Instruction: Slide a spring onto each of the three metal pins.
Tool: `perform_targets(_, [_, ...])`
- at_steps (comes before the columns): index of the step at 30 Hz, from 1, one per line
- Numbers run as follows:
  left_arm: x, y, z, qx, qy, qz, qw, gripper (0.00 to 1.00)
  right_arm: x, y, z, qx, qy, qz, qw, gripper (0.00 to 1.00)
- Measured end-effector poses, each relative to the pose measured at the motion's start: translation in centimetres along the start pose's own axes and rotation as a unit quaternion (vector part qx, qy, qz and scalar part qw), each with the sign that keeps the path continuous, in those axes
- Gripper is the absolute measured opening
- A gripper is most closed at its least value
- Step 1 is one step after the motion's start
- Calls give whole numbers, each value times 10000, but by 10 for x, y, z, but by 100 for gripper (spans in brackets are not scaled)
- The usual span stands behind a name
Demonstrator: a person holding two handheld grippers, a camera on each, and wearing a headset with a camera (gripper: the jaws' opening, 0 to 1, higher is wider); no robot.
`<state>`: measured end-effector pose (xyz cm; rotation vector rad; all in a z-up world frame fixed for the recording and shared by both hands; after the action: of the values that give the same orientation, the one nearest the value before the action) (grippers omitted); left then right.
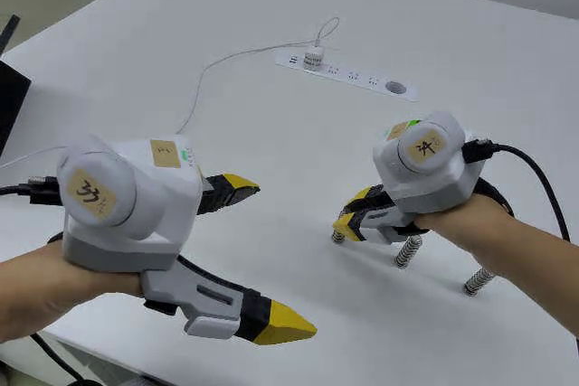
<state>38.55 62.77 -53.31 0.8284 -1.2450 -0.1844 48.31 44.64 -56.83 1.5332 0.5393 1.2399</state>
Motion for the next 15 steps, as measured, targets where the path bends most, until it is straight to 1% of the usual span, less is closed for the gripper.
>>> perform_targets(2, [2,2,-1,10,5,30,10000,100,1,8,-2,27,10,162,9999,17])
perform_targets(5, [5,3,-3,29,30,80,10000,100,-1,19,-5,27,33,264,9996,19])
perform_targets(10, [12,4,-5,94,29,149,9998,100,-13,35,-11,-18,62,415,9991,22])
perform_targets(13, [16,5,-5,123,84,256,9996,100,-22,45,-12,-128,8,548,9984,23])
perform_targets(15, [18,5,-6,141,123,320,9993,100,-29,55,-13,-257,-215,802,9962,24])
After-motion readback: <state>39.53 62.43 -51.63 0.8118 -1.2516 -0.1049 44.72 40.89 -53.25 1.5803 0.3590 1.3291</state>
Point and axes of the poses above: the centre of the closed fingertips' face, and the gripper's own axes: y roughly backward along the fingers, z roughly to its right, x roughly out of its top, the point moved 10 cm from there along y, roughly backward along the fingers, and after that the axes turned 14 degrees about -z, right-handed, at the moved point
